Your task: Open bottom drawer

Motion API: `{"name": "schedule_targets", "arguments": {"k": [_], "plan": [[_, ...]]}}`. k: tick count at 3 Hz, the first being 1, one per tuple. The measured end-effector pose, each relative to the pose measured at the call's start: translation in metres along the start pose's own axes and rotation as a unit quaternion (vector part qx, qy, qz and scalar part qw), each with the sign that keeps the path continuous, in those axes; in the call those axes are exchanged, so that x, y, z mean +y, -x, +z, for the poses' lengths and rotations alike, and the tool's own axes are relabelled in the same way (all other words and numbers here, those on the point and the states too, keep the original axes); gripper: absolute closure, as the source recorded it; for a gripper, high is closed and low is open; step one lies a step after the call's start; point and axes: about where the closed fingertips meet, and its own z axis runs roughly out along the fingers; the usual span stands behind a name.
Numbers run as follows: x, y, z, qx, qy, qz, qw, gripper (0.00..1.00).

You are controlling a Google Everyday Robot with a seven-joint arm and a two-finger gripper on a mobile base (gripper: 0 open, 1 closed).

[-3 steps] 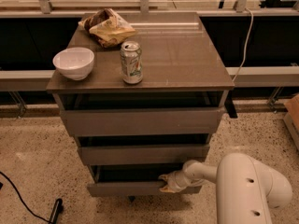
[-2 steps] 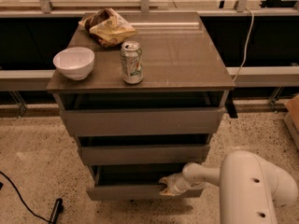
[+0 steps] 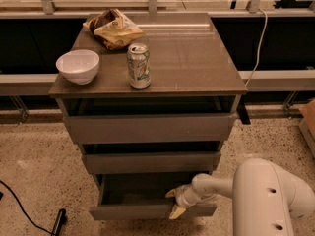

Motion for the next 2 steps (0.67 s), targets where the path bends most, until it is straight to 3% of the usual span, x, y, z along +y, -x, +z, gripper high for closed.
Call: {"name": "schedule_targets", "arguments": {"k": [1, 2], "plan": [[0.0015, 0.0008, 0.0016, -0.001, 0.001, 0.0, 1.0, 0.0], [0.0015, 0.0008, 0.0016, -0.001, 0.001, 0.0, 1.0, 0.0]]}}
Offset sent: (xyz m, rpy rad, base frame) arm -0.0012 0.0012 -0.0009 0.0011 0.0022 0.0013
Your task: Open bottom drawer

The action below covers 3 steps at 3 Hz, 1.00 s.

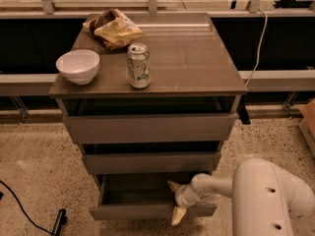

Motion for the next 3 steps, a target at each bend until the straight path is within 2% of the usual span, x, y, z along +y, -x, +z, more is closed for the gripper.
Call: {"name": "schedule_targets", "arguments": {"k": [1, 2, 3], "plan": [[0.003, -0.002, 0.003, -0.006, 0.034, 0.009, 0.9994, 0.0], [0.021, -0.006, -0.003, -0.013, 0.059, 0.026, 0.9978, 0.0], [0.035, -0.01, -0.011, -0.016, 0.066, 0.042, 0.9969, 0.0]]}}
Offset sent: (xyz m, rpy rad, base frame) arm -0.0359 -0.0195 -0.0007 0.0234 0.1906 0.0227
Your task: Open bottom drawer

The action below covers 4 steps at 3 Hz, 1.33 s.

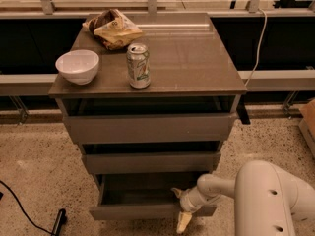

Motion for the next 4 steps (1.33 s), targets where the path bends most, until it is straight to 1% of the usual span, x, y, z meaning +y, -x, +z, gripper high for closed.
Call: {"name": "schedule_targets", "arguments": {"k": [1, 2, 3, 4], "plan": [[0.012, -0.002, -0.001, 0.004, 0.007, 0.01, 0.9999, 0.16], [0.024, -0.005, 0.003, 0.005, 0.02, 0.02, 0.9996, 0.39], [0.037, 0.0, 0.002, -0.001, 0.037, 0.02, 0.9991, 0.64], [0.049, 0.008, -0.007, -0.003, 0.043, 0.015, 0.999, 0.75]]}}
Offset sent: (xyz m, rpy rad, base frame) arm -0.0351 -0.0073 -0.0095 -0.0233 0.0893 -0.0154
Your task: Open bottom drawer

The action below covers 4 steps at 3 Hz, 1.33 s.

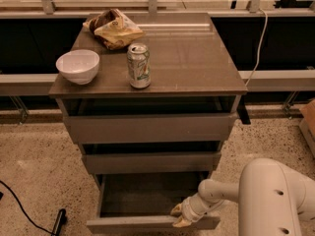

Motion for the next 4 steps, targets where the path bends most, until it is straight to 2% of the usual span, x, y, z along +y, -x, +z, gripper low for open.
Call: {"name": "schedule_targets", "arguments": {"k": [1, 2, 3, 4], "plan": [[0.016, 0.009, -0.011, 0.003, 0.006, -0.007, 1.0, 0.66], [0.022, 0.011, -0.016, 0.001, 0.006, -0.007, 1.0, 0.52], [0.021, 0.01, -0.023, -0.006, -0.009, -0.004, 0.9999, 0.28], [0.02, 0.013, -0.039, -0.006, -0.037, -0.011, 0.9992, 0.05]]}}
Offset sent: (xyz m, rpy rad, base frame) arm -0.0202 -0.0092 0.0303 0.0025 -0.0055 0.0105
